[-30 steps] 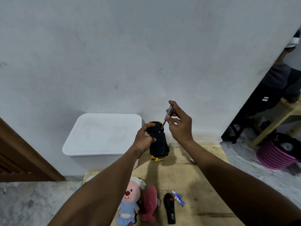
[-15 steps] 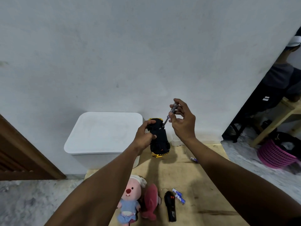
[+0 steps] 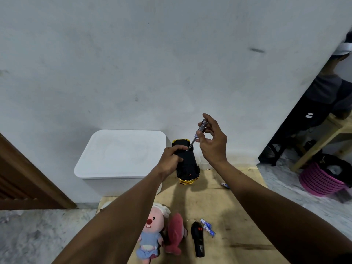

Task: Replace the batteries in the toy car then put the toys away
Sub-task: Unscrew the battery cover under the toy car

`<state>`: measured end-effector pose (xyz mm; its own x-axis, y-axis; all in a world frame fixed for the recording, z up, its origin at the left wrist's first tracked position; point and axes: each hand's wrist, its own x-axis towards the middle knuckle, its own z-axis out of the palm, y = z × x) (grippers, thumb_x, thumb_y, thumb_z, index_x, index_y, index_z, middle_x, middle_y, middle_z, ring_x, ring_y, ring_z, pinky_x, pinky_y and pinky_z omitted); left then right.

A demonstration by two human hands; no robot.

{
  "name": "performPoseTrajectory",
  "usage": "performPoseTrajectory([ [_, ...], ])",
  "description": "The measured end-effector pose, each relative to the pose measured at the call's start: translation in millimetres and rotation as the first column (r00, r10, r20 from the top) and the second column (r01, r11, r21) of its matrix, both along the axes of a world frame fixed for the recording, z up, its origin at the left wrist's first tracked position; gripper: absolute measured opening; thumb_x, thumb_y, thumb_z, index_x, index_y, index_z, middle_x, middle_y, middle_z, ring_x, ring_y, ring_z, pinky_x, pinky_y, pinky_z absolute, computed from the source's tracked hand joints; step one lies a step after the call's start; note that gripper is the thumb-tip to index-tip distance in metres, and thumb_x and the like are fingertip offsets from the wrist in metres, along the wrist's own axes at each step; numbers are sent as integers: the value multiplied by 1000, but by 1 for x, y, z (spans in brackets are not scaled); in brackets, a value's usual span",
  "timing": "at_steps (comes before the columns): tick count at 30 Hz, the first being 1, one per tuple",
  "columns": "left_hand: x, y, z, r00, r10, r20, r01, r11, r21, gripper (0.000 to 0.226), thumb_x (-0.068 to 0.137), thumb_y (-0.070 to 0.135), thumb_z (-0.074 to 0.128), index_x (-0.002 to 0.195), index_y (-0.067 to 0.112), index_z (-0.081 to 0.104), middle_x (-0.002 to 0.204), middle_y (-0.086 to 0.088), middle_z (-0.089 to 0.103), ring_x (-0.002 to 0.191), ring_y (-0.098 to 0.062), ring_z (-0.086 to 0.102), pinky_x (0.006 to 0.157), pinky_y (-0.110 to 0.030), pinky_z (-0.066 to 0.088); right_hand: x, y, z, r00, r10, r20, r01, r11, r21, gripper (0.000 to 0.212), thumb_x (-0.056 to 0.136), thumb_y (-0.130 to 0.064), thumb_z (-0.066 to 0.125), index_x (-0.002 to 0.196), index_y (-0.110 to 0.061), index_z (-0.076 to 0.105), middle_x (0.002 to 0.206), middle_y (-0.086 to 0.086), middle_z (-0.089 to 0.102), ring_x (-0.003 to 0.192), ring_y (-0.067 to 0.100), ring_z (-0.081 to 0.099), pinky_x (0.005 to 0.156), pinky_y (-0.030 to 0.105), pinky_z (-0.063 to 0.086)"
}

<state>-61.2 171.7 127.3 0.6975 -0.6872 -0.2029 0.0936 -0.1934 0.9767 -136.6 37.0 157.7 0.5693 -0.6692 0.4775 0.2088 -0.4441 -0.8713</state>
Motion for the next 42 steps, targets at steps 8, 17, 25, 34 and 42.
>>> performPoseTrajectory([
  [8, -1, 1, 3, 1000, 1, -4, -1, 1000, 17, 48, 82, -16, 42, 112, 13, 67, 125, -17, 57, 112, -35, 56, 89, -47, 55, 0, 1, 0, 1000, -9, 23, 9, 1000, 15, 54, 90, 7, 63, 137, -17, 55, 104, 9, 66, 86, 28, 67, 66, 38, 63],
  [17, -3, 3, 0, 1000, -6, -17, 7, 1000, 31, 46, 81, -15, 44, 106, 17, 66, 117, -11, 58, 101, -27, 57, 82, -42, 54, -1, 0, -2, 1000, -10, 12, 10, 1000, 20, 55, 89, 10, 61, 136, -17, 56, 104, 9, 66, 84, 24, 65, 66, 41, 63],
  [25, -2, 2, -2, 1000, -2, -17, 2, 999, 34, 46, 81, -14, 45, 100, 23, 66, 119, -11, 58, 104, -29, 57, 84, -44, 55, -1, -1, -3, 1000, -17, 12, 17, 1000, -7, 54, 89, 10, 61, 136, -15, 55, 105, 11, 66, 81, 15, 64, 68, 34, 62],
  [34, 1, 0, -3, 1000, -8, -16, 8, 1000, 23, 46, 82, -13, 45, 100, 24, 67, 119, -11, 58, 101, -27, 57, 83, -42, 56, 1, 0, -4, 999, -43, 22, 43, 999, -31, 51, 90, 4, 63, 135, -20, 56, 103, -1, 67, 84, 12, 64, 67, 40, 62],
  [42, 1, -2, -4, 1000, -2, -24, 2, 1000, 20, 47, 81, -14, 44, 102, 20, 67, 120, -14, 59, 96, -25, 58, 82, -42, 57, 1, 0, -5, 999, -44, -14, 43, 995, -93, 54, 90, 1, 65, 138, -20, 53, 109, 4, 67, 89, 14, 64, 63, 39, 62],
])
